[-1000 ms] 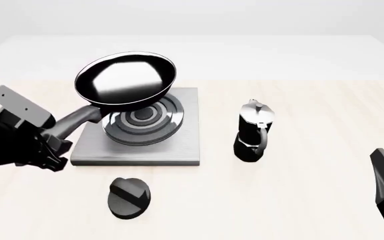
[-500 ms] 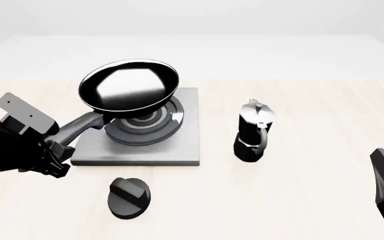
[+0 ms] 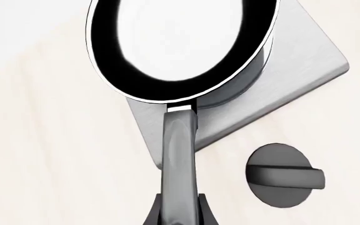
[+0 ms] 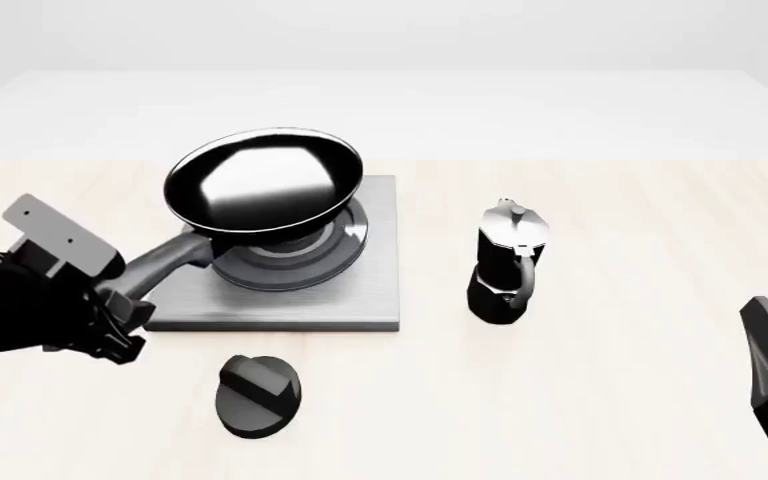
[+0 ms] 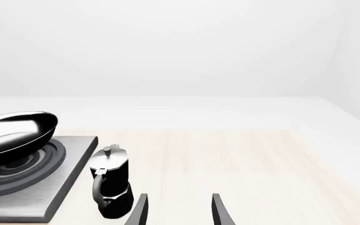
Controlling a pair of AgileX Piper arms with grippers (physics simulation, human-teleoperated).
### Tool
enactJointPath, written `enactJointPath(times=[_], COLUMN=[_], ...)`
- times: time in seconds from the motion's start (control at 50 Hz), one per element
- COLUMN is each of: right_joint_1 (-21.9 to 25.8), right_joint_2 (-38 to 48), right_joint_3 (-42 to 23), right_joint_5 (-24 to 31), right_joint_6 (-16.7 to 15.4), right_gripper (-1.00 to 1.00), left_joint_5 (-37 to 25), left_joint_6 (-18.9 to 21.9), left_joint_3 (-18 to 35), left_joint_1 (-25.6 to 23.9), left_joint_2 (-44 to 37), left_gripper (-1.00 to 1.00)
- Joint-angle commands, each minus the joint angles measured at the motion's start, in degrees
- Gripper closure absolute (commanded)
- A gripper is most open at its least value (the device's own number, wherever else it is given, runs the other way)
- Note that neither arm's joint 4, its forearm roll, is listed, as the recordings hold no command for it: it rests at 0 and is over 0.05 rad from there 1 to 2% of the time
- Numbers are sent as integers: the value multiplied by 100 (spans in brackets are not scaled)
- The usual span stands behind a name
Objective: Turn on the stove and put the frying pan on it.
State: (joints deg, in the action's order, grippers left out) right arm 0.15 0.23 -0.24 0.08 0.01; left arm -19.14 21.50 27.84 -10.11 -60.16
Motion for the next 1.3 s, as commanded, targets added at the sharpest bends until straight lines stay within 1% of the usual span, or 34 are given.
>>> enactJointPath(times=[0.02,0.52,1.06,1.3], right_joint_1=[0,0,0,-1], right_joint_2=[0,0,1,0], right_joint_3=[0,0,0,0], right_joint_5=[0,0,1,0], right_joint_6=[-1,-1,0,0], right_gripper=[-100,-100,-100,-100], left_joint_5=[62,236,584,715], left_joint_6=[66,-7,-1,-22], left_joint_3=[41,-25,-92,-76], left_joint_1=[-37,-166,-51,-81], left_joint_2=[85,-106,-459,-597], left_gripper=[100,100,100,100])
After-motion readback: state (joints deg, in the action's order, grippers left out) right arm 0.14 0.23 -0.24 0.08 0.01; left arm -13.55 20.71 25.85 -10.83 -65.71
